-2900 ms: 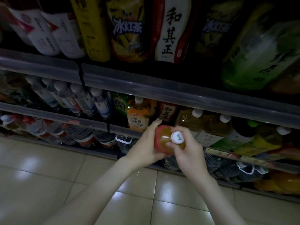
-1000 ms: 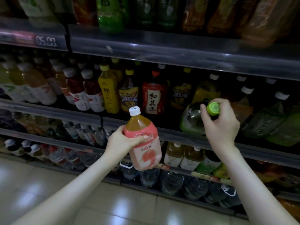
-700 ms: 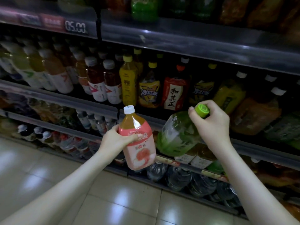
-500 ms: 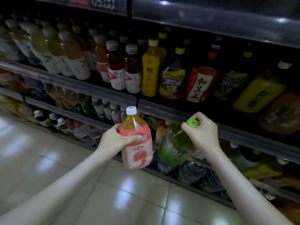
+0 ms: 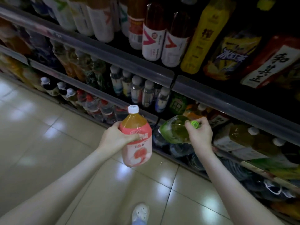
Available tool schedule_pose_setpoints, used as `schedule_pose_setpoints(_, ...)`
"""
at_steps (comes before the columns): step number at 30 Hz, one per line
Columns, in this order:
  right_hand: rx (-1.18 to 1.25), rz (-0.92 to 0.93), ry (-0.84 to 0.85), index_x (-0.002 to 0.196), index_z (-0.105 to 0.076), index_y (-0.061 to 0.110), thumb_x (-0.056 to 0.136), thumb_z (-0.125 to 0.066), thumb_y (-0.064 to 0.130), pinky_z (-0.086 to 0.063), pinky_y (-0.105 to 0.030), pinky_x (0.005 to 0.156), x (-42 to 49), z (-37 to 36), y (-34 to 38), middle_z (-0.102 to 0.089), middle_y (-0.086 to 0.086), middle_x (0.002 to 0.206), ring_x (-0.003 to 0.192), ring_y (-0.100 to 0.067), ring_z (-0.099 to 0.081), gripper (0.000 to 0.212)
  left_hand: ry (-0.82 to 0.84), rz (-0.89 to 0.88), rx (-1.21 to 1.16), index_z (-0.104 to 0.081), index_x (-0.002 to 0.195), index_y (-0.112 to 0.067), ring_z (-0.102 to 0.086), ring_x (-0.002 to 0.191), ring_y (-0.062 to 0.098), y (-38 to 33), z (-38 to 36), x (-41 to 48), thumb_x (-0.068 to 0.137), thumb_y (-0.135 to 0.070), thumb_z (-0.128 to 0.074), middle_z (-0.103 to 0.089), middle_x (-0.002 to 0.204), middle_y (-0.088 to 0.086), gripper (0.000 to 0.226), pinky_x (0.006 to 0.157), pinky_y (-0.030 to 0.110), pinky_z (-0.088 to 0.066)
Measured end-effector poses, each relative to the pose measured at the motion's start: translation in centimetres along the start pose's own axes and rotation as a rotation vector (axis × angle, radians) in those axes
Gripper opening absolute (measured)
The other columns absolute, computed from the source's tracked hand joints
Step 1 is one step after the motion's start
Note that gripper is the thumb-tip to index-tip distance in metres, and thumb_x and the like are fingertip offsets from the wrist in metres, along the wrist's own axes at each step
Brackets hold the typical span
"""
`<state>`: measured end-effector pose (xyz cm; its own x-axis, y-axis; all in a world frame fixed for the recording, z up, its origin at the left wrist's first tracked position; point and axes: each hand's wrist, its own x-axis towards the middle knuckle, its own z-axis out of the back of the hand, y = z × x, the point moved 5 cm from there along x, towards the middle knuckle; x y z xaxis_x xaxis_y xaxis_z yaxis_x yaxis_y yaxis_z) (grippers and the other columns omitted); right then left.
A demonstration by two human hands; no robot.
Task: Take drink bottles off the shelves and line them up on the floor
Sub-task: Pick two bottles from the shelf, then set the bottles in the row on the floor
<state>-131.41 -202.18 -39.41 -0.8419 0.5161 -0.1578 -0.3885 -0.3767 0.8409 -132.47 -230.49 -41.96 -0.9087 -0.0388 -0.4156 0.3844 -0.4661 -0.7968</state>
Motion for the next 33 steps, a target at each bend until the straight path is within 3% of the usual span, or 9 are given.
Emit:
schedule_pose_setpoints(3, -0.049, 0.04, 0.002, 0.082, -0.051, 0.013, 0.084, -0.065, 0.028, -0.049, -0.037, 0.066, -1.0, 1.0, 2.5, -0.058, -0.002, 0.074, 0.073, -0.022, -0.058, 0.02, 0.036, -0.008, 0.008, -0.055, 0.106, -0.029, -0.063, 0.09, 0.006, -0.9, 1.2, -0.7, 0.054, -0.044, -0.089, -0.065, 0.097, -0.015, 0.064, 0.073, 0.022, -0.049)
schedule_pose_setpoints(7, -0.061, 0.059, 0.043, 0.08, -0.05, 0.012, 0.085, -0.064, 0.028, -0.042, -0.033, 0.061, -3.6, 3.7, 5.2, -0.056, -0.003, 0.071, 0.069, -0.021, -0.054, 0.022, 0.09, -0.07, 0.076, -0.051, 0.108, -0.034, -0.062, 0.092, 0.005, -4.6, 3.3, -2.6, 0.037, -0.064, -0.079, -0.064, 0.097, -0.019, 0.082, 0.079, 0.027, -0.051)
schedule_pose_setpoints(11, -0.143, 0.08, 0.137, 0.079, -0.051, 0.011, 0.082, -0.067, 0.028, -0.048, -0.036, 0.063, -5.8, 5.9, 6.7, -0.06, -0.003, 0.073, 0.071, -0.022, -0.059, 0.024, 0.167, -0.146, 0.167, -0.045, 0.115, -0.032, -0.06, 0.094, 0.008, -7.9, 3.6, -4.7, 0.051, -0.057, -0.086, -0.06, 0.099, -0.017, 0.08, 0.082, 0.026, -0.049)
schedule_pose_setpoints(15, -0.269, 0.064, 0.232, 0.077, -0.053, 0.016, 0.078, -0.071, 0.029, -0.049, -0.035, 0.061, -6.8, 5.8, 3.9, -0.063, -0.002, 0.074, 0.072, -0.019, -0.06, 0.023, 0.231, -0.204, 0.304, -0.043, 0.126, -0.022, -0.058, 0.1, 0.011, -6.7, 0.4, -5.4, 0.054, -0.057, -0.085, -0.058, 0.106, -0.014, 0.09, 0.082, 0.025, -0.048)
schedule_pose_setpoints(18, -0.336, 0.012, 0.258, 0.072, -0.051, 0.019, 0.075, -0.074, 0.026, -0.041, -0.029, 0.057, -7.1, 3.6, -1.9, -0.06, 0.003, 0.067, 0.069, -0.02, -0.059, 0.024, 0.26, -0.183, 0.38, -0.038, 0.131, -0.017, -0.057, 0.107, 0.015, -1.6, -4.1, -4.6, 0.055, -0.06, -0.083, -0.057, 0.115, -0.008, 0.098, 0.079, 0.024, -0.043)
schedule_pose_setpoints(22, -0.392, -0.042, 0.37, 0.077, -0.049, 0.017, 0.074, -0.071, 0.02, -0.035, -0.029, 0.051, -7.0, -2.7, -13.5, -0.057, 0.004, 0.065, 0.065, -0.017, -0.055, 0.022, 0.263, -0.087, 0.394, -0.036, 0.127, -0.02, -0.057, 0.106, 0.017, 9.1, -11.5, -2.0, 0.049, -0.073, -0.076, -0.056, 0.114, -0.007, 0.103, 0.082, 0.03, -0.048)
schedule_pose_setpoints(26, -0.411, -0.082, 0.411, 0.074, -0.047, 0.025, 0.074, -0.071, 0.02, -0.037, -0.027, 0.053, -6.5, -10.4, -27.4, -0.057, 0.003, 0.065, 0.067, -0.021, -0.056, 0.024, 0.208, 0.017, 0.272, -0.037, 0.127, -0.02, -0.057, 0.095, 0.01, 22.6, -19.9, 1.4, 0.055, -0.052, -0.085, -0.05, 0.105, -0.014, 0.092, 0.077, 0.028, -0.05)
schedule_pose_setpoints(29, -0.422, -0.143, 0.398, 0.082, -0.05, 0.019, 0.076, -0.07, 0.021, -0.041, -0.031, 0.057, -5.7, -15.7, -38.1, -0.059, 0.0, 0.069, 0.068, -0.023, -0.058, 0.021, 0.171, 0.063, 0.239, -0.039, 0.126, -0.017, -0.055, 0.094, 0.011, 32.7, -26.2, 4.7, 0.058, -0.04, -0.088, -0.047, 0.102, -0.013, 0.087, 0.075, 0.026, -0.045)
schedule_pose_setpoints(33, -0.465, -0.169, 0.412, 0.085, -0.048, 0.021, 0.077, -0.068, 0.022, -0.043, -0.033, 0.06, -4.3, -21.4, -49.3, -0.061, -0.002, 0.073, 0.073, -0.029, -0.06, 0.021, 0.18, 0.094, 0.271, -0.04, 0.129, -0.01, -0.057, 0.107, 0.022, 44.2, -32.8, 9.2, 0.064, -0.03, -0.087, -0.054, 0.117, 0.004, 0.082, 0.081, 0.024, -0.04)
